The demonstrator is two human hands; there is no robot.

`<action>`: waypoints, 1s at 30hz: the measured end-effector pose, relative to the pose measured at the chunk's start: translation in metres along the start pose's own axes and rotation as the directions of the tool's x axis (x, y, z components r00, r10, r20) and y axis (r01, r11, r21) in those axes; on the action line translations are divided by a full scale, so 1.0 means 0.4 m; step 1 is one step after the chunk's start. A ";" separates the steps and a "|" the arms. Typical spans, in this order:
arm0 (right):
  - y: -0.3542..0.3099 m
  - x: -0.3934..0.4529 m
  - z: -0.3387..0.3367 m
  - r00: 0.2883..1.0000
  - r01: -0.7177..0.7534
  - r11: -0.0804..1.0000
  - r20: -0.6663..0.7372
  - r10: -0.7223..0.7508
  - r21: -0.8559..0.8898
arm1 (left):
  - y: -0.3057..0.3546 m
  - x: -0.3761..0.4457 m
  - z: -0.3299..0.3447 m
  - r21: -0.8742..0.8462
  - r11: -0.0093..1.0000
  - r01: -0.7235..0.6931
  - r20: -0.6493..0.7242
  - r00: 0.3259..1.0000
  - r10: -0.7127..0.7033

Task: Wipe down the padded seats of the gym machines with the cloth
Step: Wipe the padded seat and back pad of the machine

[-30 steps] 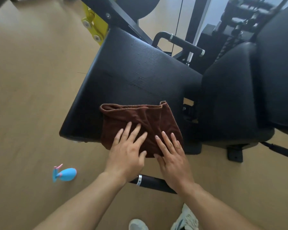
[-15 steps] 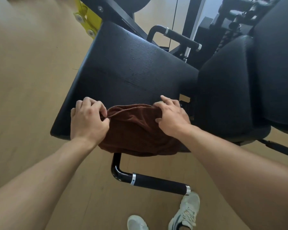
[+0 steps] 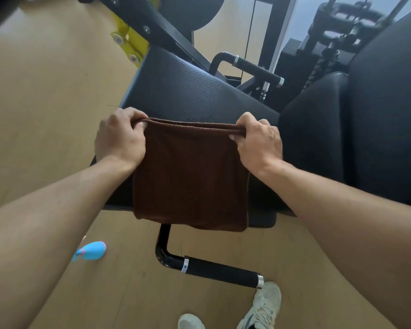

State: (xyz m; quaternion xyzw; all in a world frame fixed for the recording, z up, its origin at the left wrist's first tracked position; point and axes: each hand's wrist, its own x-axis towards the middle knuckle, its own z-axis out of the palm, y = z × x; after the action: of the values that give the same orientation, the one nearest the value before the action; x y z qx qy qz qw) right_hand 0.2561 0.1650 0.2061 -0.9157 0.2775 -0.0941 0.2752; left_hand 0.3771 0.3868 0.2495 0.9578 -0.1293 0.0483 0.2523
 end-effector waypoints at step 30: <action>0.130 -0.399 0.294 0.964 -0.141 0.990 0.230 0.133 0.018 | -0.064 -0.370 0.260 0.465 0.666 -0.583 0.551 0.780 0.297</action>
State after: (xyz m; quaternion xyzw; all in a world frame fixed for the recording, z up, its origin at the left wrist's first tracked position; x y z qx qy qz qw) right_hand 0.1385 0.2713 0.0762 -0.8942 0.3050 0.0264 0.3266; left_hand 0.2446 0.3896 0.1239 0.9088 -0.3922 -0.0633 -0.1276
